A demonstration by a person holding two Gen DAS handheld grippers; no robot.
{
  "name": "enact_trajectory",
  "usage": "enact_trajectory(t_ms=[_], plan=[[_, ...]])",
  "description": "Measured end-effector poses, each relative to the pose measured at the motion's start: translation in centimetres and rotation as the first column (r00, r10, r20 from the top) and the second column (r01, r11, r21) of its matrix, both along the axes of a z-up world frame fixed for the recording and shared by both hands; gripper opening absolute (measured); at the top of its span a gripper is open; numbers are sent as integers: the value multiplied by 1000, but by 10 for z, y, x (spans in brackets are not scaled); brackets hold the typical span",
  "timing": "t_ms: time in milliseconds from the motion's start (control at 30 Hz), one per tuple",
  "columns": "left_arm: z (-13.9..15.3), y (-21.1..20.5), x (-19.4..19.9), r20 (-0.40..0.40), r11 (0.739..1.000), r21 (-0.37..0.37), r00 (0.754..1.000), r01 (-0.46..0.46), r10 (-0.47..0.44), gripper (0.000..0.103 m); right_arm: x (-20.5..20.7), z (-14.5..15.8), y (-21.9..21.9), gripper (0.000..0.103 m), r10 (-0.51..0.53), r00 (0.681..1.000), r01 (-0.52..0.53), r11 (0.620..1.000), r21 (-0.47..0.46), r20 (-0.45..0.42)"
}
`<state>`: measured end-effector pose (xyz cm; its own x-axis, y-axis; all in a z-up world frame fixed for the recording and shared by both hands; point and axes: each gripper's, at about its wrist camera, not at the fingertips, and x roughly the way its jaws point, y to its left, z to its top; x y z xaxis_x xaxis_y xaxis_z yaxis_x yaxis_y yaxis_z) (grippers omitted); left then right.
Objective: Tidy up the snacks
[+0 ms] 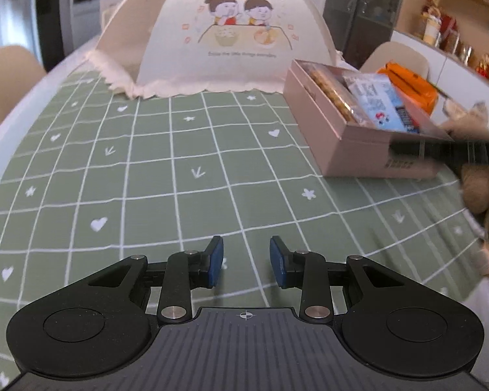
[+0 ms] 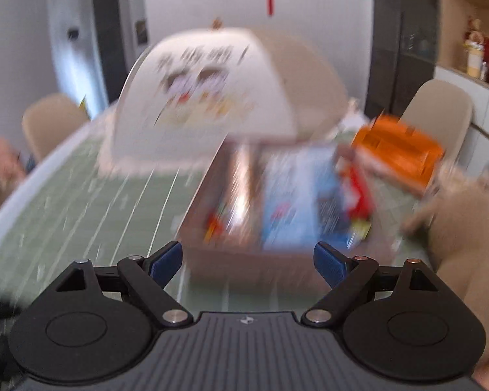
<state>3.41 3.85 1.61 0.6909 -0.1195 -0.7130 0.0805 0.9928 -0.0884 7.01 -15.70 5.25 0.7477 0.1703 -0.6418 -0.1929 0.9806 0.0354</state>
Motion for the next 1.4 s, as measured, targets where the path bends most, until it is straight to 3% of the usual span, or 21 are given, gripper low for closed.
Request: enact_trajectory(t_ms=[167,200,333,400,600,1400], plan=[[-16,-20,-4,92,994,103,995,40,-49,36,-6,-42,7,88,-40,994,36,998,-43,-98],[-17,-23,-4,106,994,95,993,48,-58,36,-5,-48,5,88,-54,992,50,998,-41,-113],[-22,-31,1,152,995,87,986,51,-63,41,-10,-61,0,99,-82,996,81,995,-58,-24],[-25,-37,1,171,994,95,983,53,-69,41,-11,-65,-6,101,-94,996,93,995,-20,-9],[-25,-44,6,175,994,97,982,55,-71,41,-16,-71,-11,102,-140,990,140,990,-16,19],[-25,-42,7,172,995,85,983,55,-70,41,-16,-71,-12,103,-140,990,140,990,-13,18]])
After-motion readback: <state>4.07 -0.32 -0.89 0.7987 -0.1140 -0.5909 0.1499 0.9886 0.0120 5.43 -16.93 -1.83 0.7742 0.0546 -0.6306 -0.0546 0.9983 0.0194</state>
